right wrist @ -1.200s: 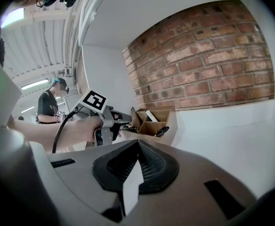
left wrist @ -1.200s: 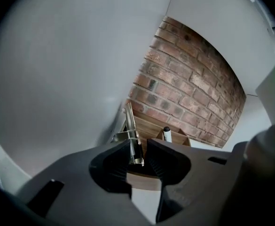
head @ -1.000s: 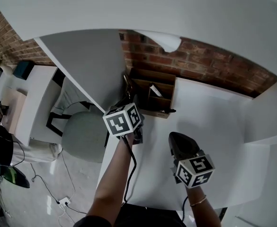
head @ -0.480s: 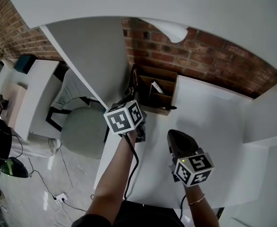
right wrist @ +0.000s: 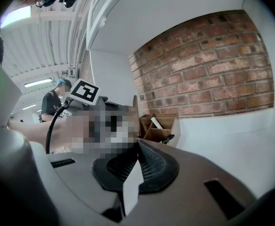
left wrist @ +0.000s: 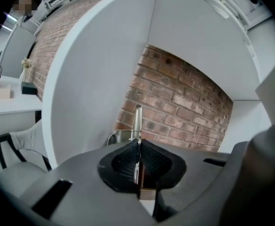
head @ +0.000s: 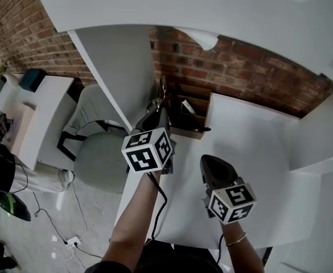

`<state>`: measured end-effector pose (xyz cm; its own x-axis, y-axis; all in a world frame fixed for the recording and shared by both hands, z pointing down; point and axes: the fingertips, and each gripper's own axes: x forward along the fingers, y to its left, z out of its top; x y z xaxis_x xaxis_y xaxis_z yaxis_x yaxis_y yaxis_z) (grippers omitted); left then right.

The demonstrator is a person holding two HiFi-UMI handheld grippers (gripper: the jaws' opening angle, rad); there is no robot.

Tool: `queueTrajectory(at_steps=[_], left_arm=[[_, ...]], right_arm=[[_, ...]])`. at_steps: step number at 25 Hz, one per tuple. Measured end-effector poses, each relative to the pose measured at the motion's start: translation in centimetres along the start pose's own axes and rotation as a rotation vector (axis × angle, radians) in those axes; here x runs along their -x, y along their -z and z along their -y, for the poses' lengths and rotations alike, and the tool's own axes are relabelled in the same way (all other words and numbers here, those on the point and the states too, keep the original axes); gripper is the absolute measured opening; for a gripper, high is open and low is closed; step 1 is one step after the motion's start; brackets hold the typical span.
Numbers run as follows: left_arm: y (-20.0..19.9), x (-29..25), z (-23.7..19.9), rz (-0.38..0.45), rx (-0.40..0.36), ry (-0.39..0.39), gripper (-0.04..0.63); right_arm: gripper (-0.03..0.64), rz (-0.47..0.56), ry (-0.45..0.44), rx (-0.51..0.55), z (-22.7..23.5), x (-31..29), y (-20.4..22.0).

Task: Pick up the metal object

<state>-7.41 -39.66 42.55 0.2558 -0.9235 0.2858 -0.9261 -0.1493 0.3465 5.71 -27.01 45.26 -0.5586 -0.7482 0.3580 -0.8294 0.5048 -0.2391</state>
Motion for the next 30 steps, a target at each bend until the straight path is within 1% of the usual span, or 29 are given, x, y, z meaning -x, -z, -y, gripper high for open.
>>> queueTrajectory(at_steps=[4,9,18,25,30], left_arm=[[-1.7,2.4,1.7,0.046,-0.089,0.031,0.025],[-2.5,5.2,3.6,0.067,-0.18,0.078,0.025],[-1.2,8.5,5.3,0.048,-0.261,0.137,0.025],[0.6,10.3,6.3,0.008,-0.3,0.178,0.025],[1.7,11.5,6.5,-0.007,-0.311,0.194,0.025]], right_arm=[[0.005,0.02,0.002,0.008,-0.6,0.6,-0.5],[0.005,0.045,0.007,0.015,-1.2,1.4,-1.3],[0.005,0.081,0.03,0.029,-1.6,2.8,-2.2],[0.005,0.102,0.049,0.034,-1.5,3.7,-2.7],[0.005,0.116,0.059,0.038,-1.4,4.4,-3.1]])
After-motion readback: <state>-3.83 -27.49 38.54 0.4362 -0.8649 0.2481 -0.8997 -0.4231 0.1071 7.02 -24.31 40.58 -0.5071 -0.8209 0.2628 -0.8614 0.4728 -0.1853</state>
